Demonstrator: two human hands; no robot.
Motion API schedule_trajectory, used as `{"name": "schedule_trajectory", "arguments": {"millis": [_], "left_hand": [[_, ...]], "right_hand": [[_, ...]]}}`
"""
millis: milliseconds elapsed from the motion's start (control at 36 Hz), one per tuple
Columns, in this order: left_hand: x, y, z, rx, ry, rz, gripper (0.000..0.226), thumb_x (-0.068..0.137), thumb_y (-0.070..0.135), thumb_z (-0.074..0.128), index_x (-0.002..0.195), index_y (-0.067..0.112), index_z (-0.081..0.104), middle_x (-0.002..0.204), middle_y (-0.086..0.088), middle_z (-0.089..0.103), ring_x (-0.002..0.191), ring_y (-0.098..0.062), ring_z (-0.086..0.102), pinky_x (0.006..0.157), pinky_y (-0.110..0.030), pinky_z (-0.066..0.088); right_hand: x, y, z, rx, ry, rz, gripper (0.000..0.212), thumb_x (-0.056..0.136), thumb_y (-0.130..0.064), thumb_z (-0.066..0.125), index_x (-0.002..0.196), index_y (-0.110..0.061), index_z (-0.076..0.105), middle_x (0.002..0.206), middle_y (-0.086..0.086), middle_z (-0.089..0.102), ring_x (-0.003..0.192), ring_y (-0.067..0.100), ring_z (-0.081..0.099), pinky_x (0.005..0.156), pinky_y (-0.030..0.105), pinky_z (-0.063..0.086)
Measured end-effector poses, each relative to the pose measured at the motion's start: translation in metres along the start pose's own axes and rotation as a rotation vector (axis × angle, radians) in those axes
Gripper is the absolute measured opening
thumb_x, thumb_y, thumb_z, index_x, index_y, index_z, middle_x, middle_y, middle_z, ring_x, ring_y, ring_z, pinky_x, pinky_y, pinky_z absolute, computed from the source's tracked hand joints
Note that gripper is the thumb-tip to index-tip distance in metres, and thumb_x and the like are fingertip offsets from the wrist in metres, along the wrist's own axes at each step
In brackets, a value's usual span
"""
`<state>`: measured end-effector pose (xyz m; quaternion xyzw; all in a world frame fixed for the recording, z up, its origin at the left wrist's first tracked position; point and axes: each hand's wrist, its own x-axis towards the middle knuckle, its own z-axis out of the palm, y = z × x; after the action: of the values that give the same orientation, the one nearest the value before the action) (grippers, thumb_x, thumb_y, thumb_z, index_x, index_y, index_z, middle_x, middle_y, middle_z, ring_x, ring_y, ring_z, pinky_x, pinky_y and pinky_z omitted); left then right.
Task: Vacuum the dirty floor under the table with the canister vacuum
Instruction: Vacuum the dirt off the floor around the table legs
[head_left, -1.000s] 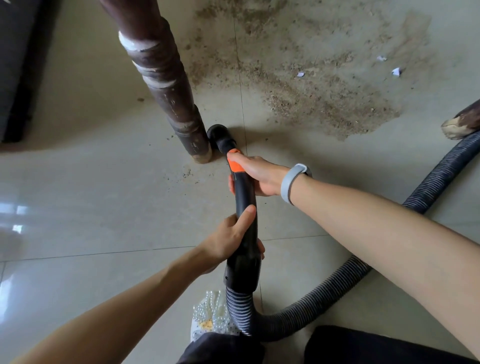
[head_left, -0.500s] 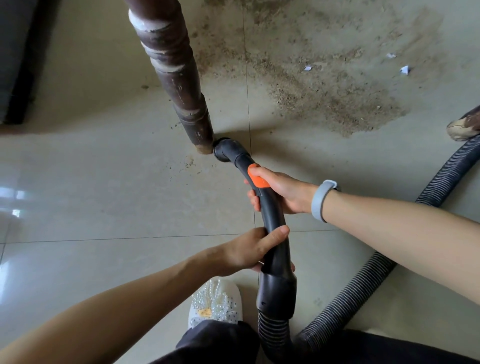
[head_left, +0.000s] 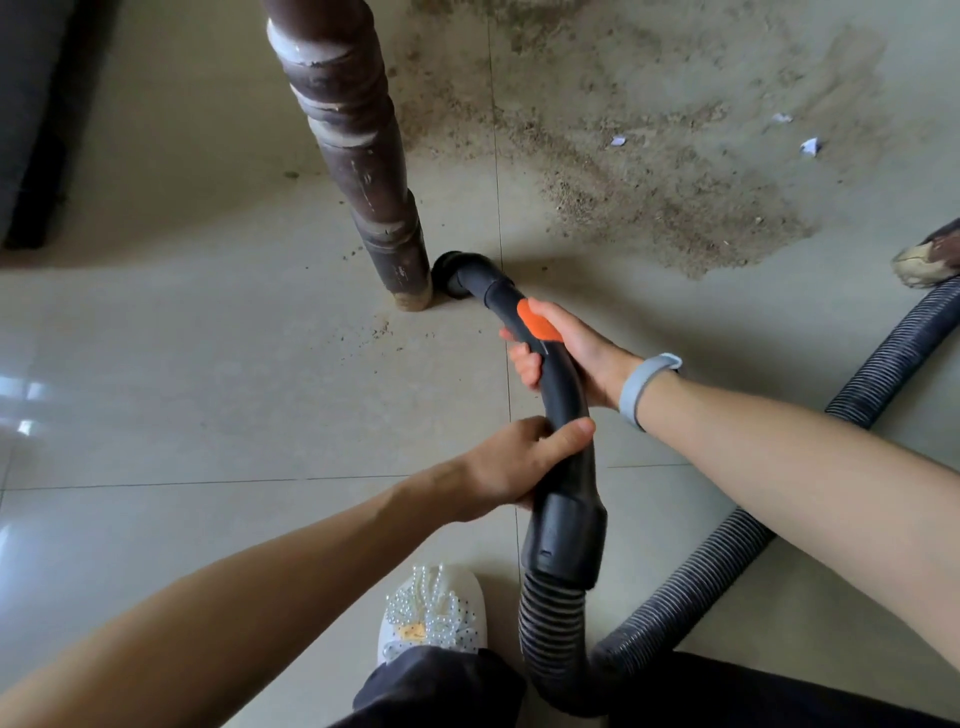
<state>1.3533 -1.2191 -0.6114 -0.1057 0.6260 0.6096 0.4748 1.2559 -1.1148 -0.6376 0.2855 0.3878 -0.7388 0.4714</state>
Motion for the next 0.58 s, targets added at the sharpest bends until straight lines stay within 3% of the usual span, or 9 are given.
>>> {"name": "schedule_trajectory", "arguments": {"millis": [56,167,278,389,583], "left_hand": [[0.001,-0.006,0.005,0.009,-0.068,-0.026,0.037,0.094,0.049,0.051,0.097,0.012,0.052,0.117,-0.029,0.062,0.104,-0.037,0.065,0.094,-0.053,0.051],[-0.005,-0.019,0.005,-0.022,-0.185,-0.079,0.058,0.078,0.059,0.059,0.104,0.007,0.052,0.12,-0.034,0.058,0.11,-0.043,0.059,0.102,-0.058,0.043],[-0.018,-0.036,-0.007,-0.094,-0.29,-0.132,0.047,0.085,0.043,0.053,0.112,0.004,0.053,0.119,-0.021,0.063,0.114,-0.035,0.06,0.102,-0.042,0.047],[-0.033,-0.053,-0.021,-0.165,-0.305,-0.127,0.05,0.09,0.041,0.05,0.115,-0.002,0.053,0.115,-0.018,0.065,0.105,-0.028,0.064,0.092,-0.033,0.051],[-0.046,-0.066,-0.034,-0.195,-0.264,-0.112,0.045,0.09,0.038,0.051,0.114,-0.001,0.055,0.114,-0.016,0.066,0.111,-0.029,0.062,0.103,-0.04,0.046]], "right_hand": [[-0.004,0.008,-0.006,-0.02,-0.002,0.028,0.036,0.096,-0.045,0.044,0.097,-0.009,0.045,0.054,0.001,0.045,0.036,0.01,0.042,0.037,0.016,0.04],[-0.013,0.023,-0.002,-0.124,0.012,0.044,0.036,0.097,-0.044,0.044,0.105,-0.009,0.043,0.056,0.003,0.046,0.037,0.012,0.043,0.039,0.019,0.041],[-0.015,0.042,0.015,-0.381,0.048,-0.013,0.034,0.098,-0.041,0.044,0.1,-0.008,0.044,0.061,0.009,0.05,0.041,0.018,0.048,0.043,0.021,0.045],[-0.007,0.062,0.035,-0.576,0.072,-0.12,0.029,0.099,-0.035,0.042,0.084,-0.009,0.04,0.059,0.011,0.05,0.043,0.022,0.05,0.046,0.025,0.047],[0.006,0.075,0.057,-0.689,0.061,-0.154,0.028,0.098,-0.032,0.045,0.081,-0.011,0.037,0.064,0.011,0.048,0.042,0.021,0.052,0.045,0.027,0.049]]}}
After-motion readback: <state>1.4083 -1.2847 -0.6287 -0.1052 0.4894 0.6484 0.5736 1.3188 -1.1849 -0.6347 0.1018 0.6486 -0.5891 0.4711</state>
